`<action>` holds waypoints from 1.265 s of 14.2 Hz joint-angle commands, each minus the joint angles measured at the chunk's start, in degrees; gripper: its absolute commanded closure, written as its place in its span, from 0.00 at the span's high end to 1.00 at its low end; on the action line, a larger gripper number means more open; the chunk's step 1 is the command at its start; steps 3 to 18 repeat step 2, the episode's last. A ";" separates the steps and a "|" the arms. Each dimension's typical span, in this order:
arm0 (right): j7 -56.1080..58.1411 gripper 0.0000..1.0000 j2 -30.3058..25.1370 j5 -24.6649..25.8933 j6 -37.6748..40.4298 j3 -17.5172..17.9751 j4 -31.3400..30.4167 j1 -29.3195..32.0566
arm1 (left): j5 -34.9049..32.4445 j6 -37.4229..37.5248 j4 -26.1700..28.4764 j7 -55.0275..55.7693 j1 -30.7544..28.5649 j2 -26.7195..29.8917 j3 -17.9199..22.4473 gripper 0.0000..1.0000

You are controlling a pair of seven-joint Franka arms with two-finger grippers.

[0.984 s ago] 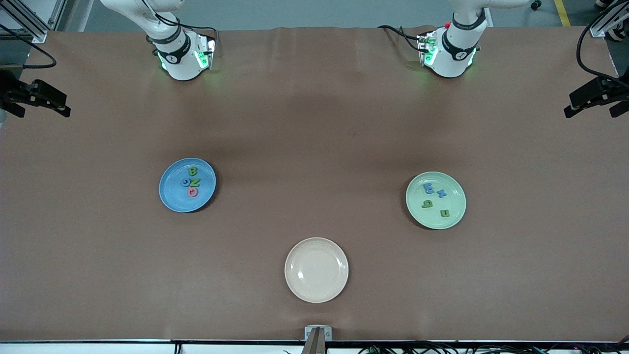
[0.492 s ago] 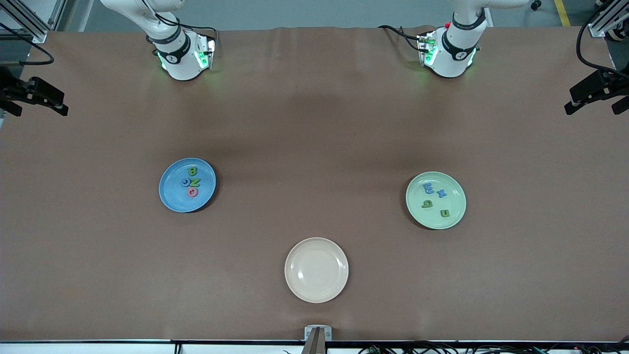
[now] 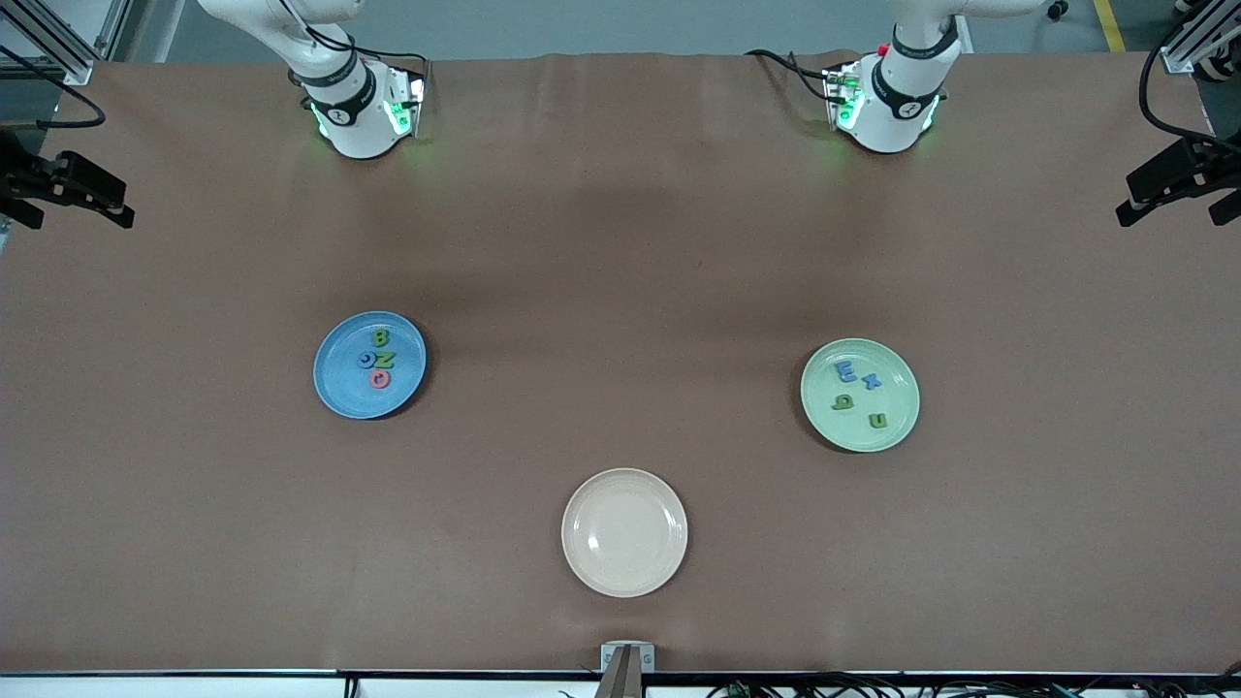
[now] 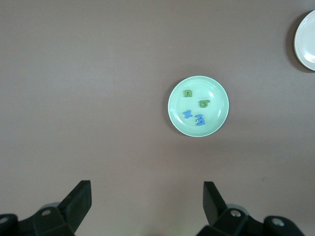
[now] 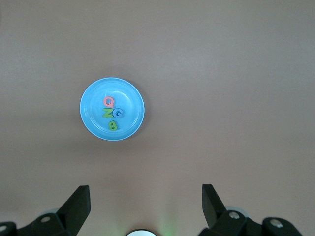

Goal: Sort uppercase to blue plate, lowercase to green plate

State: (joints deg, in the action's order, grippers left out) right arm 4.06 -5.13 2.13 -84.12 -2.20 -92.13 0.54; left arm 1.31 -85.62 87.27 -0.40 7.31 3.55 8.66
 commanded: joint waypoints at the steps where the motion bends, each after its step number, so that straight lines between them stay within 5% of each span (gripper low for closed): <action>1: 0.77 1.00 -0.84 -2.04 0.27 0.27 -0.59 0.96 | -0.70 -0.16 -0.43 0.58 -0.02 -0.03 -0.14 1.00; 18: 0.77 1.00 -0.84 -2.04 0.27 0.27 -0.59 0.96 | -0.61 -0.16 -0.43 0.49 -0.10 -0.12 -0.14 1.00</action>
